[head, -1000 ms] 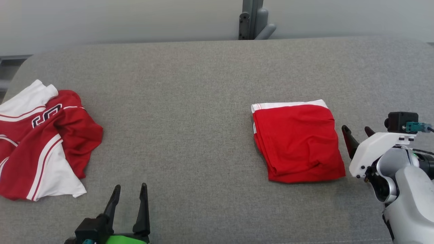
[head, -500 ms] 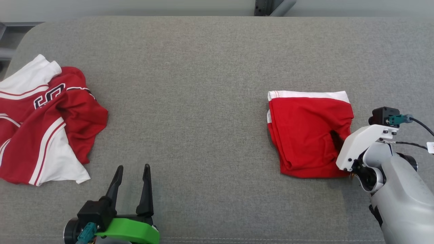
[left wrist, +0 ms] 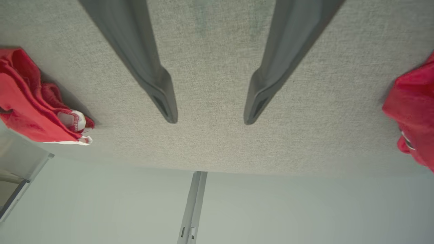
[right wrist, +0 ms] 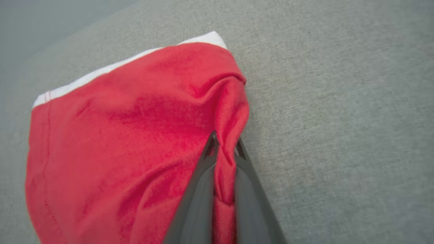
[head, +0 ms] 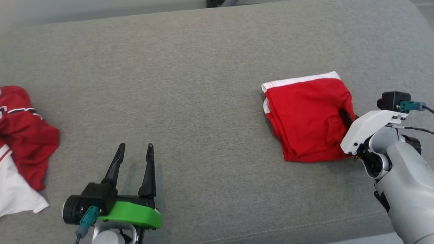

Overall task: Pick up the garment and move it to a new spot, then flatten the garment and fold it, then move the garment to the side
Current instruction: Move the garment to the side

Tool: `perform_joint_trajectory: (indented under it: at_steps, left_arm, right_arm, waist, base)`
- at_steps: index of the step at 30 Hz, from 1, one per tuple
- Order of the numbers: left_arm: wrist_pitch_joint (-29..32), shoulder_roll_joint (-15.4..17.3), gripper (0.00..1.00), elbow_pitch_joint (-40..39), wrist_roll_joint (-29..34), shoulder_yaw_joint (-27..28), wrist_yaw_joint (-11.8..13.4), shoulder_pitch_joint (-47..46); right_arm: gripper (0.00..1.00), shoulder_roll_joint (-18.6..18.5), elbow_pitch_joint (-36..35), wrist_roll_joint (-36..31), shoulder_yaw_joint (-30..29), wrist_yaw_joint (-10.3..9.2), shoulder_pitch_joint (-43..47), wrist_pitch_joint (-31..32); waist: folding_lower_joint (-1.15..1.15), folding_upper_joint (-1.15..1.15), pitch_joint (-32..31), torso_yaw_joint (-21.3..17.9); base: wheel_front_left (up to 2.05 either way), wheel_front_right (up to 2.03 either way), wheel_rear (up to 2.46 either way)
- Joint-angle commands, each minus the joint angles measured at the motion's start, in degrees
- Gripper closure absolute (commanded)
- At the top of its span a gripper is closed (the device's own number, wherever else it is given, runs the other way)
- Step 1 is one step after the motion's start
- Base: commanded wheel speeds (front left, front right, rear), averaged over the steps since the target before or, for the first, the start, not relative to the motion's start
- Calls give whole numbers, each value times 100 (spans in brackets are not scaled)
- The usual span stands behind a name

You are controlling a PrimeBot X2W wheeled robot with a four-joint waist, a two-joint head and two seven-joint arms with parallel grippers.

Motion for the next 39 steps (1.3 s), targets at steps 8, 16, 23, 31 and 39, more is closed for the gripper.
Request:
perform_joint_trajectory:
  at_steps: [8, 16, 23, 31, 39]
  left_arm:
    - [2, 45, 0, 181, 302, -384, -143, -711]
    - [74, 141, 0, 221, 425, -548, -132, -906]
    - [98, 259, 0, 81, 398, -504, -53, -779]
    - [57, 233, 0, 6, 273, -480, 24, -705]
    - [5, 146, 0, 157, 37, -392, 99, -567]
  right_arm:
    - [100, -406, 494, -123, 164, -10, -729, -1101]
    - [100, -881, 1405, -470, -67, -10, -1596, -2099]
    - [100, -1293, 2143, -900, -498, -10, -1930, -2312]
    - [0, -1423, 1511, -2187, -1682, -10, -1697, -2314]
    - [0, -644, -1038, -3283, -2412, -10, -531, -2313]
  waist:
    - [0, 0, 857, -985]
    - [0, 0, 1240, -695]
    - [0, 0, 1261, -405]
    - [0, 0, 1110, -388]
    - [0, 0, 573, -407]
  base:
    - [0, 0, 0]
    - [0, 0, 0]
    - [0, 0, 0]
    - [0, 0, 0]
    - [0, 0, 0]
